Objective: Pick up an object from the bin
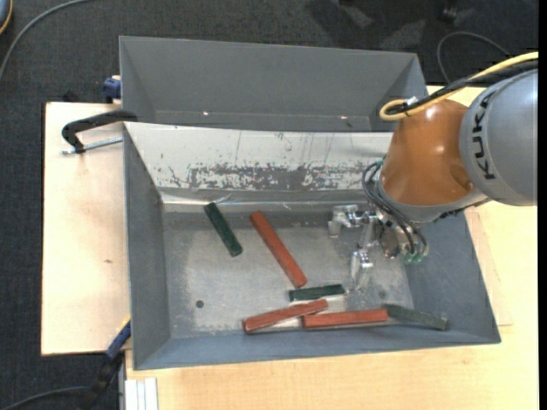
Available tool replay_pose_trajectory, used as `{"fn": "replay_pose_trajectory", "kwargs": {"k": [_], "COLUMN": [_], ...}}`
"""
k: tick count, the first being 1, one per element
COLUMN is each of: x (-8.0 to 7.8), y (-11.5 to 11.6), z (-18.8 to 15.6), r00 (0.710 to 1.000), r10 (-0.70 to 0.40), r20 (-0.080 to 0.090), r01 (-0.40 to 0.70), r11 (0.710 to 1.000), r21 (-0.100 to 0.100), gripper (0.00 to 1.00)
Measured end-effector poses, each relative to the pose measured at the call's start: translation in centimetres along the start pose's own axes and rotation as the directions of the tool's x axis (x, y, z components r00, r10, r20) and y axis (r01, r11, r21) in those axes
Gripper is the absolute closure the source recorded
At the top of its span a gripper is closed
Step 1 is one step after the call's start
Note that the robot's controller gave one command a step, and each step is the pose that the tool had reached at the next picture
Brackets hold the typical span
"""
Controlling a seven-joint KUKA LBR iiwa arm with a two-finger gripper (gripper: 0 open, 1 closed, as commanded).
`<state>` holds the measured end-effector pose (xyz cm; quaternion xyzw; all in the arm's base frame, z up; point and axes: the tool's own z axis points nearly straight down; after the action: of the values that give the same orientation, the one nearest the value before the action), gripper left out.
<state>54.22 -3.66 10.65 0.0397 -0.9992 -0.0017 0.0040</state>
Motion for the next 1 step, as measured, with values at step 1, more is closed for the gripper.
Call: {"fn": "replay_pose_trajectory", "kwargs": {"k": [1], "x": [3.36], "y": [5.92], "z": [3.79], "r00": [0.994], "r10": [0.112], "r20": [0.004], "r01": [-0.112], "r11": [0.994], "r21": [-0.001], "gripper": [0.0]}}
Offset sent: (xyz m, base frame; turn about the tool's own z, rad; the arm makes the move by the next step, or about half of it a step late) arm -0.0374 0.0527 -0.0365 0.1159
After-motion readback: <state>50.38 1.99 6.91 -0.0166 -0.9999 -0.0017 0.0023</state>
